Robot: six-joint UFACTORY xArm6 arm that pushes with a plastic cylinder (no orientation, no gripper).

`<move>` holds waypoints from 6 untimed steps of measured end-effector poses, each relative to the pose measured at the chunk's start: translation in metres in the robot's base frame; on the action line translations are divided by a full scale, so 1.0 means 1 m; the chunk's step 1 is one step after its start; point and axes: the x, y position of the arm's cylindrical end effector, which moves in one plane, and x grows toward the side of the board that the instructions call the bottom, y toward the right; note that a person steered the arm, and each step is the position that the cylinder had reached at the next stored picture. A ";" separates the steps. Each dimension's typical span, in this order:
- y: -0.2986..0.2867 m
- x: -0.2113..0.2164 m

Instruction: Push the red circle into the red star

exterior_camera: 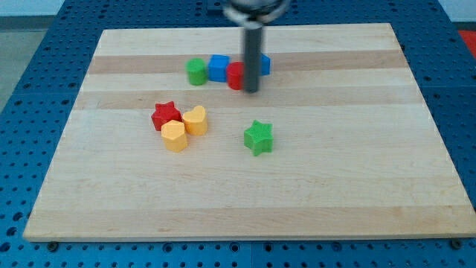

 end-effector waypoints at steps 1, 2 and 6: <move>-0.015 0.005; 0.047 -0.001; -0.071 -0.040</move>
